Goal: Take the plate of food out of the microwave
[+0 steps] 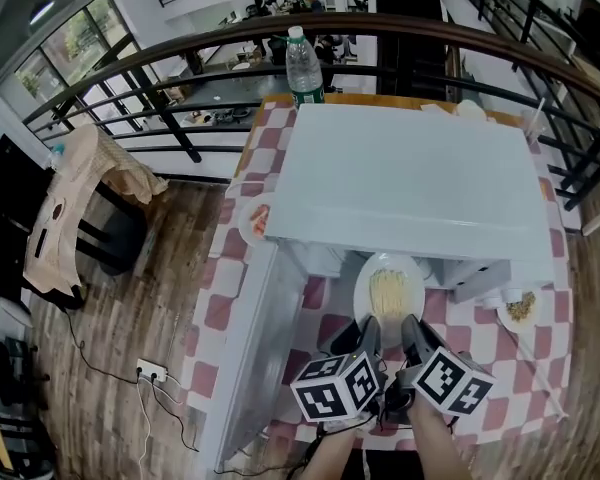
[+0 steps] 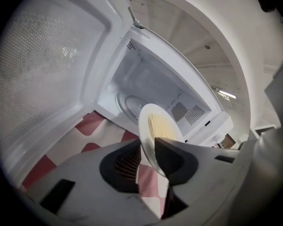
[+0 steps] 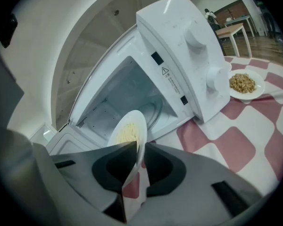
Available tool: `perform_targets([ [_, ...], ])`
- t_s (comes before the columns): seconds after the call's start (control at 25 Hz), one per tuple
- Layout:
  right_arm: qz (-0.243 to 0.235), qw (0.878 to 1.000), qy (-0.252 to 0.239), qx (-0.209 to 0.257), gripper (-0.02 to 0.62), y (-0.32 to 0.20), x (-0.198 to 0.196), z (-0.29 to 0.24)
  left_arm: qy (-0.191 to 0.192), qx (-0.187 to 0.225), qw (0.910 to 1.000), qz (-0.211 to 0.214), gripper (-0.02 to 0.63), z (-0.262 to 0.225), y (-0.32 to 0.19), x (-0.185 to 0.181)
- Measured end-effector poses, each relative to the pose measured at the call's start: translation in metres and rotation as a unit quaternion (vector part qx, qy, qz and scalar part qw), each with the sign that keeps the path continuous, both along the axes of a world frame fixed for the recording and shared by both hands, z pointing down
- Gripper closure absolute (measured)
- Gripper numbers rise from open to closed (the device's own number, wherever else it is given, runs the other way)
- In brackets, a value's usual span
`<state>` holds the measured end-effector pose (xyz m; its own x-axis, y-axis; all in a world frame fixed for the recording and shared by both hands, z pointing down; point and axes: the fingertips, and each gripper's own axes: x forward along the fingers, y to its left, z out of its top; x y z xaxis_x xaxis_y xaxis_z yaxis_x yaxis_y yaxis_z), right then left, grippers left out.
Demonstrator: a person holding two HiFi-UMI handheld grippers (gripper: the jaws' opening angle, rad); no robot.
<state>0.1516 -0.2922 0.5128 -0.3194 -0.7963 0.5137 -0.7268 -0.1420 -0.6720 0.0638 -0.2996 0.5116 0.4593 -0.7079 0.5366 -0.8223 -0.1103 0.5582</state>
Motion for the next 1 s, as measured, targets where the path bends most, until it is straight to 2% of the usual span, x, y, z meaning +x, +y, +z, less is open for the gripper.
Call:
perform_targets([
  [0.36,0.026,1.000,0.008,-0.006,0.531,0.038,0.016,-0.014,-0.015,0.002,0.9994,0.030,0.506,-0.016,0.030,0.017],
  [1.0,0.034,0.999,0.012,0.000,0.531,0.055,0.027,-0.029,-0.017,0.006,0.9995,0.026,0.506,-0.033,0.050,0.027],
])
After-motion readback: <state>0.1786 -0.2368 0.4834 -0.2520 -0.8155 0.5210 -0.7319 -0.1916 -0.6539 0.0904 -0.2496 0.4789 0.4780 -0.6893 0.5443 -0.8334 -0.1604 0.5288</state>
